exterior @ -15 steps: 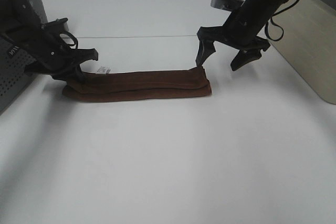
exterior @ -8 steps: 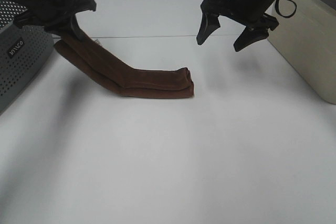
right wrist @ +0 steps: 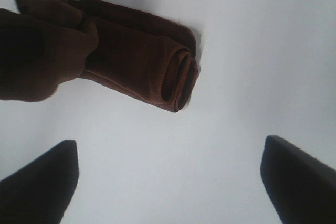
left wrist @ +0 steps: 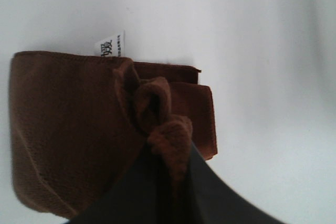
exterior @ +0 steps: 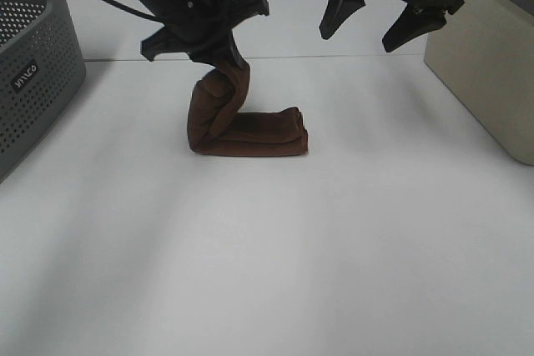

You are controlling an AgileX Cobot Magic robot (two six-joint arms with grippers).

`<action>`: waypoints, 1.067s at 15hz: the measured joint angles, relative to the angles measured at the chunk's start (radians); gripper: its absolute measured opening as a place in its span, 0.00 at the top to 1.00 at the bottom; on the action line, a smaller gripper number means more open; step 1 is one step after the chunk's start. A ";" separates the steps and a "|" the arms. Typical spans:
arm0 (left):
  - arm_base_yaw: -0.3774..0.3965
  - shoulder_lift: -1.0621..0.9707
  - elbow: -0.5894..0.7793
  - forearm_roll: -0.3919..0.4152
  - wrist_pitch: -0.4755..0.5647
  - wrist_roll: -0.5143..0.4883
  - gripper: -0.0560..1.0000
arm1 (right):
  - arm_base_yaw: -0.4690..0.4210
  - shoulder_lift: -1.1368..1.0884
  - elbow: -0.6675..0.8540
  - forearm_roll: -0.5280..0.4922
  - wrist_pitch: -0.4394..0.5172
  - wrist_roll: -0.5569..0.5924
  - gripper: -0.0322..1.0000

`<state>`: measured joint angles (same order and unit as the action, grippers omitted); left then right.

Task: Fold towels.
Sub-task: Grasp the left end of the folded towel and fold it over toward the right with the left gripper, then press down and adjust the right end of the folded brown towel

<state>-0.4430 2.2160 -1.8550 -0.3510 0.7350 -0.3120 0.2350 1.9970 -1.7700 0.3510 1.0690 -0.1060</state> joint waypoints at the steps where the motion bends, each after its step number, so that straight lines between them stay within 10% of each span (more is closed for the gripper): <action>1: -0.019 0.026 -0.001 -0.026 -0.034 -0.014 0.86 | 0.000 -0.008 0.000 -0.010 0.000 0.013 0.12; 7: -0.055 0.052 -0.025 -0.144 -0.127 -0.017 0.29 | 0.000 -0.010 0.000 -0.036 0.023 0.045 0.12; 11: -0.005 0.052 -0.141 -0.097 -0.045 0.060 0.24 | 0.000 0.000 0.000 0.027 0.021 0.046 0.12; 16: 0.152 0.052 -0.168 -0.032 0.072 0.081 0.25 | 0.036 0.146 0.000 0.439 0.039 -0.175 0.12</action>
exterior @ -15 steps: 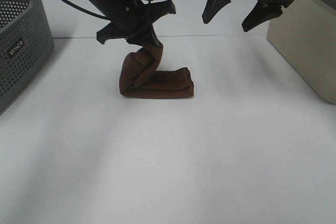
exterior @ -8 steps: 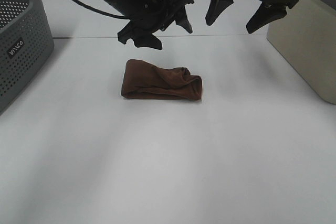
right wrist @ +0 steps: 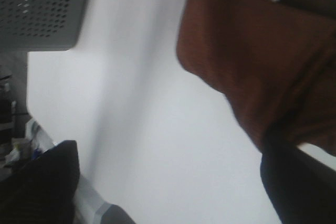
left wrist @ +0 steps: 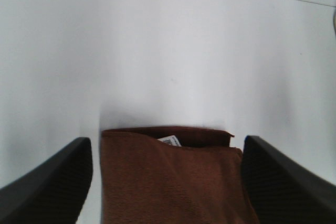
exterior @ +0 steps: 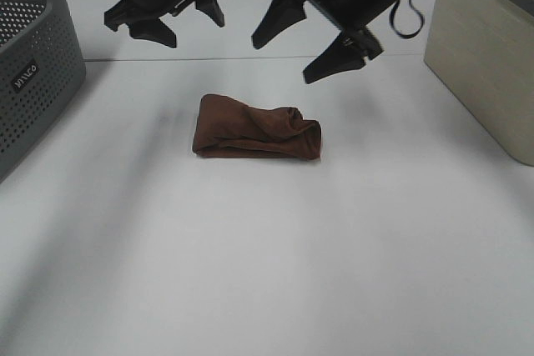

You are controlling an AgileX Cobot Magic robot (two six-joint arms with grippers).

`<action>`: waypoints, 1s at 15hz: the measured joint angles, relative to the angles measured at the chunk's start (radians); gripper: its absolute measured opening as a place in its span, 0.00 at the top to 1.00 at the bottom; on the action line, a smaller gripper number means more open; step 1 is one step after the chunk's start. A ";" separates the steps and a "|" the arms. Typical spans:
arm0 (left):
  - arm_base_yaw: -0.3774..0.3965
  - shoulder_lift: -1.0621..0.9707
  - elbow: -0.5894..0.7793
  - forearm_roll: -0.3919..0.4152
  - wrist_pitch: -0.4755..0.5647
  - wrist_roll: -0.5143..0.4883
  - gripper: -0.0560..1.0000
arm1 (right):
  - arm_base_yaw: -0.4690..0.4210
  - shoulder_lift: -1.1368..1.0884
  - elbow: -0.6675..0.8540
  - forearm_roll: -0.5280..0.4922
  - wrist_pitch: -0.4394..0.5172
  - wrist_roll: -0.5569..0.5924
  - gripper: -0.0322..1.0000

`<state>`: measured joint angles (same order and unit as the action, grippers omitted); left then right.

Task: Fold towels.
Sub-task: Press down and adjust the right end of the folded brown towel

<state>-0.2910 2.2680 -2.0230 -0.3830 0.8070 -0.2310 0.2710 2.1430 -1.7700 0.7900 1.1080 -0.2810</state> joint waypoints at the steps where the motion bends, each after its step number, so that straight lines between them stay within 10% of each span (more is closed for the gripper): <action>1: 0.022 0.000 0.000 0.000 0.010 0.000 0.25 | 0.021 0.030 0.000 0.074 0.004 -0.057 0.12; 6: 0.065 0.000 0.000 0.041 0.018 0.003 0.24 | 0.061 0.178 0.000 0.229 -0.015 -0.171 0.14; 15: 0.065 0.000 0.000 0.052 0.018 0.007 0.24 | 0.049 0.208 0.000 0.016 -0.209 -0.084 0.16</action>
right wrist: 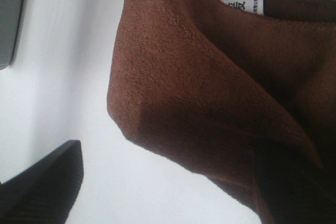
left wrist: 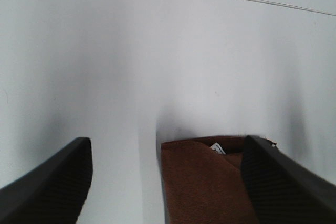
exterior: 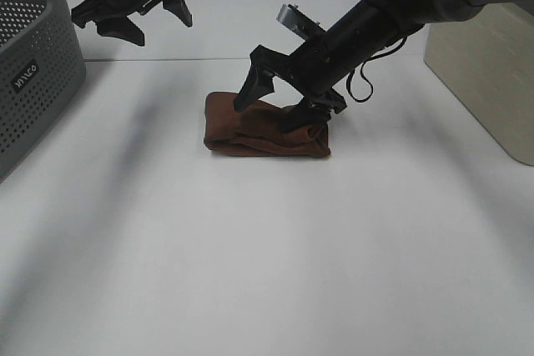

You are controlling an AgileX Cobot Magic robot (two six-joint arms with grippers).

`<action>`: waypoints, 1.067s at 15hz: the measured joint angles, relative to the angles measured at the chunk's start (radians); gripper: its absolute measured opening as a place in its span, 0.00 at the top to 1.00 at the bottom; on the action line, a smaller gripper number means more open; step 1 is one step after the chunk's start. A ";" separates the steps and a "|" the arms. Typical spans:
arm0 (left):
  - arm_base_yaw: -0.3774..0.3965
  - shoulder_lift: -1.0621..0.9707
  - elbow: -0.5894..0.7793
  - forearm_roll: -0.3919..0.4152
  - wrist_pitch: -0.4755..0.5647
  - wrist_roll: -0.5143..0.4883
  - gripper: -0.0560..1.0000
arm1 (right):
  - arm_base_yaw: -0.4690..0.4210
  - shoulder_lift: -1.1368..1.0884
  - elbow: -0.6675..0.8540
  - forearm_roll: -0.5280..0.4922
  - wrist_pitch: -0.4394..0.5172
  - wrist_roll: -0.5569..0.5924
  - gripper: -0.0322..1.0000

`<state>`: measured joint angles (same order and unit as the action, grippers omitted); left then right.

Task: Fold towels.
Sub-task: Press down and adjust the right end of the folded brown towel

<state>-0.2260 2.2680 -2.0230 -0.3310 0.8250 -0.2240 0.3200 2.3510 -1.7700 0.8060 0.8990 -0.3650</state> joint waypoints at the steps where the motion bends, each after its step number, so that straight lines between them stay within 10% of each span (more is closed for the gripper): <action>1: 0.000 0.000 0.000 0.005 0.000 0.000 0.24 | -0.006 -0.003 0.000 -0.002 0.002 0.002 0.16; 16: 0.000 0.000 0.000 0.026 0.031 0.000 0.24 | -0.054 -0.047 -0.011 -0.207 -0.017 0.116 0.16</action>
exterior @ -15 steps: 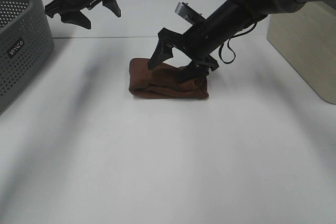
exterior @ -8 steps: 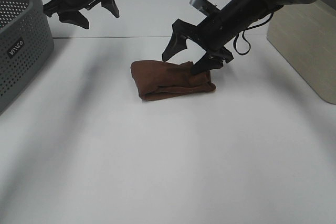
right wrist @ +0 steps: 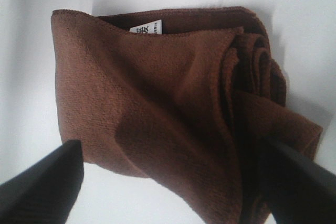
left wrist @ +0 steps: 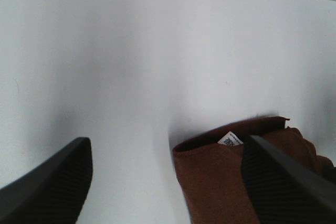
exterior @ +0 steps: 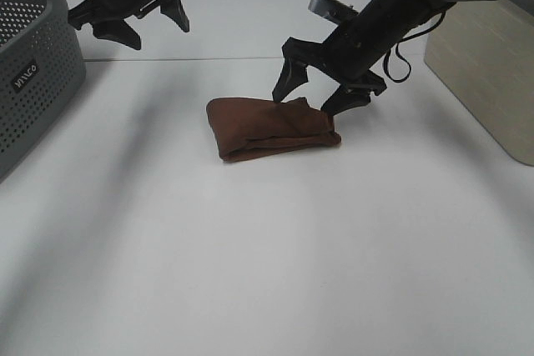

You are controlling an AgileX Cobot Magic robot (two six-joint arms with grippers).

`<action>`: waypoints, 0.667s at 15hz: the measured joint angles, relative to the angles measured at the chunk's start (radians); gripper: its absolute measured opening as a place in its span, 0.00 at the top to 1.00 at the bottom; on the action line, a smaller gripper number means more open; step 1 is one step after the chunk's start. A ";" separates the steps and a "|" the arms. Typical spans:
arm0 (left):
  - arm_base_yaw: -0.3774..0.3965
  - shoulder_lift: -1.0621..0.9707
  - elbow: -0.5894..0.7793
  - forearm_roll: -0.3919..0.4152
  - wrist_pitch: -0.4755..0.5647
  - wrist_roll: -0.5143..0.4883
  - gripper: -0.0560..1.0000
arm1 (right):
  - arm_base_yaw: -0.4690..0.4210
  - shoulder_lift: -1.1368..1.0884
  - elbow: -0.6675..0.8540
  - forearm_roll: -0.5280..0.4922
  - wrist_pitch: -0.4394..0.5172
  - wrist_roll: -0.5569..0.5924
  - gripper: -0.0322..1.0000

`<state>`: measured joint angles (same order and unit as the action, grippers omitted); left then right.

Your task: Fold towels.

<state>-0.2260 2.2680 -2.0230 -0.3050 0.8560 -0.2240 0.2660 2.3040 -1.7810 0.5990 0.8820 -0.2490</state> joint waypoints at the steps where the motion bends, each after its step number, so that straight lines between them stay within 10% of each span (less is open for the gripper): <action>1: 0.000 0.000 0.000 0.000 0.023 0.003 0.24 | 0.000 0.000 0.000 -0.003 0.000 0.004 0.16; 10: 0.000 -0.203 -0.001 0.200 0.301 0.124 0.24 | 0.000 -0.238 0.000 -0.196 0.171 0.114 0.16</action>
<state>-0.2260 2.0650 -2.0240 -0.1050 1.1570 -0.1000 0.2660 2.0660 -1.7810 0.4030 1.0530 -0.1350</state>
